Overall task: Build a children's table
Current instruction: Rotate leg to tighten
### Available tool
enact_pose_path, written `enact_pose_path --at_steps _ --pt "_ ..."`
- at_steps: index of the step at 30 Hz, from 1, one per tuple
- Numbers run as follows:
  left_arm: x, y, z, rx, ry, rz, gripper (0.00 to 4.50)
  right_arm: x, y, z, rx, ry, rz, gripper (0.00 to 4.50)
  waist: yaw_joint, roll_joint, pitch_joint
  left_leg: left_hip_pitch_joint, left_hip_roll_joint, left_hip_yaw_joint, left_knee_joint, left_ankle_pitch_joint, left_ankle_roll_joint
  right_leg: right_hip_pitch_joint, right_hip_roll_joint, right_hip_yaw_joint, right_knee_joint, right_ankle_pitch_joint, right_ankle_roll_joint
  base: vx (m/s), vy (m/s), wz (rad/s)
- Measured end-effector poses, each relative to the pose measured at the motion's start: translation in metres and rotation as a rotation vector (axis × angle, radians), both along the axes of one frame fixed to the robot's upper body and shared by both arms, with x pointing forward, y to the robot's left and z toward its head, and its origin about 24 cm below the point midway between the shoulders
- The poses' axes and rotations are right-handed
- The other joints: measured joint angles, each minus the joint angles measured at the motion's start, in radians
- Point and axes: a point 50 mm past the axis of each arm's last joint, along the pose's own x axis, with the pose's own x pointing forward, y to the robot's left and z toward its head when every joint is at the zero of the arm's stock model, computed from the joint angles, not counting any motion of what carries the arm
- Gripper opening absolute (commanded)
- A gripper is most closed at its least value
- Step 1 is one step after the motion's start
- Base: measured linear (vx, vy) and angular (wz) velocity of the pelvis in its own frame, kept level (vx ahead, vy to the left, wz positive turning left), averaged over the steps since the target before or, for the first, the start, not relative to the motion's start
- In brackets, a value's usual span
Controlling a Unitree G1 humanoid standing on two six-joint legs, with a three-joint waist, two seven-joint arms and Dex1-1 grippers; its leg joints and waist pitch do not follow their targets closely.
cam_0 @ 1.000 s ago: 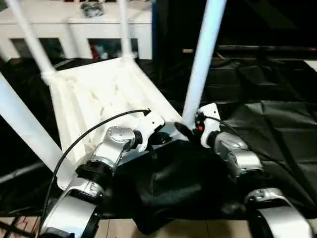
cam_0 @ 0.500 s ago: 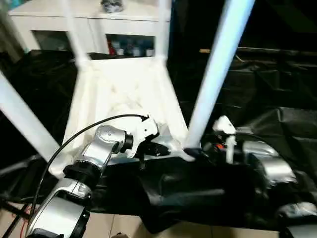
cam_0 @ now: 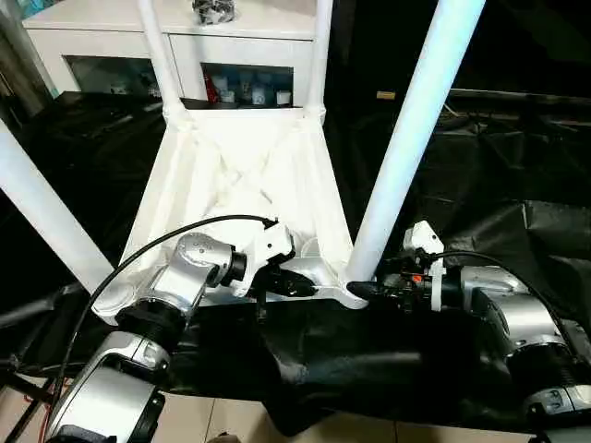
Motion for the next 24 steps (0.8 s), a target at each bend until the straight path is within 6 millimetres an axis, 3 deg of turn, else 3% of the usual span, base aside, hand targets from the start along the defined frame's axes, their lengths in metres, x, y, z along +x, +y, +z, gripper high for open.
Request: enact_pose_path --at_steps 6,16,18,21,24 --pt "0.004 0.002 -0.001 0.013 -0.019 0.066 0.00 0.006 0.009 -0.006 0.016 -0.022 -0.097 2.59 -0.007 -0.001 -0.001 0.000 0.000 0.000 0.000 0.000 0.000 0.003 0.000 0.000 0.001 0.000 0.000 0.000 0.000 0.00" --pt "0.017 -0.009 -0.003 0.024 -0.075 0.323 0.00 0.038 0.047 -0.012 0.019 -0.050 -0.512 2.58 -0.081 0.001 -0.002 0.003 0.000 -0.002 0.000 0.001 -0.001 0.002 0.001 0.000 0.001 0.004 -0.001 0.000 0.000 0.00" --pt "0.018 -0.010 -0.003 0.022 -0.076 0.340 0.00 0.041 0.051 -0.012 0.020 -0.054 -0.545 2.58 -0.085 0.002 -0.002 0.003 0.000 -0.003 0.000 0.000 -0.002 0.002 0.002 0.000 0.000 0.004 -0.001 0.000 0.000 0.00" --pt "0.018 -0.011 -0.003 0.017 -0.078 0.344 0.00 0.042 0.052 -0.012 0.033 -0.054 -0.557 3.31 -0.083 0.002 -0.002 0.003 0.000 -0.003 -0.001 0.000 -0.002 0.002 0.002 -0.001 0.000 0.004 -0.001 0.000 0.000 0.00" --pt "0.017 -0.014 -0.002 0.011 -0.073 0.324 0.00 0.043 0.053 -0.009 0.028 -0.077 -0.540 3.48 -0.079 0.002 -0.002 0.001 0.000 -0.003 -0.001 0.000 -0.002 0.002 0.001 -0.001 -0.001 0.004 -0.001 0.000 0.000 0.00"
